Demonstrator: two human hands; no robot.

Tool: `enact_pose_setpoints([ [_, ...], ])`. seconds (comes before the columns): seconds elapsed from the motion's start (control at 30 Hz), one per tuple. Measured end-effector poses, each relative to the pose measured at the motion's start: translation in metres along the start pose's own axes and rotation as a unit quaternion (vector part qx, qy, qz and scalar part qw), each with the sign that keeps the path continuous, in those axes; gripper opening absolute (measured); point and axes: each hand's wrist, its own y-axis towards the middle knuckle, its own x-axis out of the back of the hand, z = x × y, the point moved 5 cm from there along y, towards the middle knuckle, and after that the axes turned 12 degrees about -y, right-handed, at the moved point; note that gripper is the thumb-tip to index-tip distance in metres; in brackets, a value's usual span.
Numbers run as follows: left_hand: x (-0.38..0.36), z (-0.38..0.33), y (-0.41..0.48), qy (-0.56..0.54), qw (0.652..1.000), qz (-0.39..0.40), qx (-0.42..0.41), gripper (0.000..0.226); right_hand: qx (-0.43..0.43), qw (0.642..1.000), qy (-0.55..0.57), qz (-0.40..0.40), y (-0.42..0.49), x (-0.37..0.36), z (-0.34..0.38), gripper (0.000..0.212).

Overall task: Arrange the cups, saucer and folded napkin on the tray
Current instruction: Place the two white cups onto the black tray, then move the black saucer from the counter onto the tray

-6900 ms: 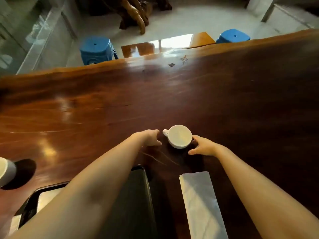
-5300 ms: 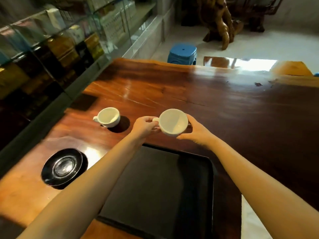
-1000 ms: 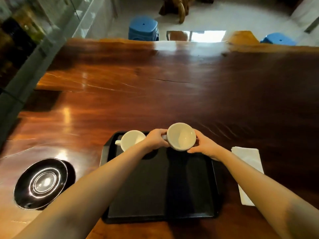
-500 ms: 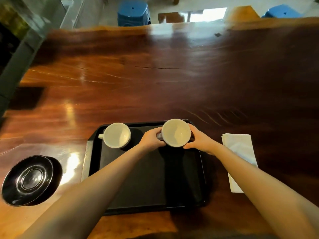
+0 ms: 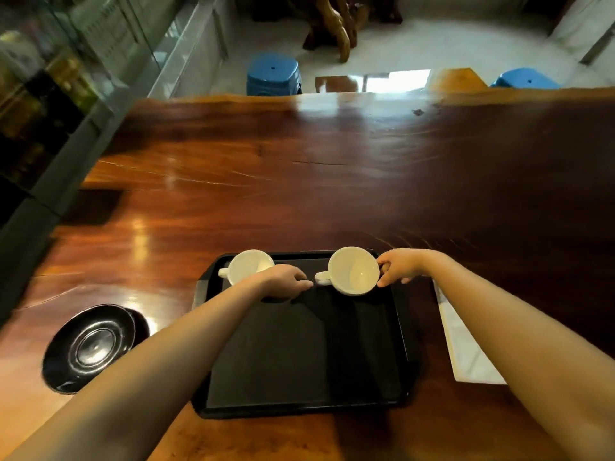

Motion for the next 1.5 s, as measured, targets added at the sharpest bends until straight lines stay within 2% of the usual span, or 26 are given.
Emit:
enact_pose_setpoints([
  [0.17, 0.032, 0.023, -0.028, 0.049, 0.999, -0.016, 0.016, 0.062, -0.073, 0.995, -0.056, 0.026, -0.028, 0.006, 0.016, 0.058],
  [0.33, 0.051, 0.035, -0.06, -0.076, 0.997, -0.005, 0.028, 0.061, -0.09, 0.996, -0.012, 0.018, -0.052, 0.009, 0.048, 0.068],
  [0.57, 0.068, 0.073, -0.114, -0.095, 0.992, -0.034, 0.075, 0.066, -0.036, 0.997, -0.057, 0.04, -0.064, -0.002, 0.137, 0.065],
  [0.7, 0.07, 0.111, -0.152, -0.109, 0.986, -0.068, 0.103, 0.065, 0.016, 0.994, -0.098, 0.048, -0.059, -0.011, 0.194, 0.053],
  [0.9, 0.046, 0.187, -0.218, -0.142, 0.961, -0.151, 0.182, 0.062, 0.121, 0.975, -0.176, 0.064, -0.056, -0.045, 0.282, 0.054],
  [0.97, 0.03, 0.213, -0.242, -0.191, 0.942, -0.178, 0.211, 0.064, 0.156, 0.965, -0.199, 0.073, -0.058, -0.064, 0.309, 0.051],
  [1.07, 0.005, 0.25, -0.275, -0.294, 0.908, -0.162, 0.25, 0.066, 0.19, 0.947, -0.247, 0.073, -0.058, -0.096, 0.342, 0.046],
  [1.2, -0.014, 0.297, -0.302, -0.339, 0.883, -0.174, 0.275, 0.067, 0.221, 0.932, -0.278, 0.068, -0.048, -0.129, 0.378, 0.048],
  [1.37, -0.019, 0.345, -0.311, -0.368, 0.866, -0.174, 0.29, 0.069, 0.24, 0.928, -0.28, 0.051, -0.029, -0.157, 0.426, 0.045],
  [1.5, -0.013, 0.361, -0.301, -0.372, 0.871, -0.159, 0.279, 0.067, 0.221, 0.934, -0.278, 0.035, -0.011, -0.161, 0.438, 0.041],
])
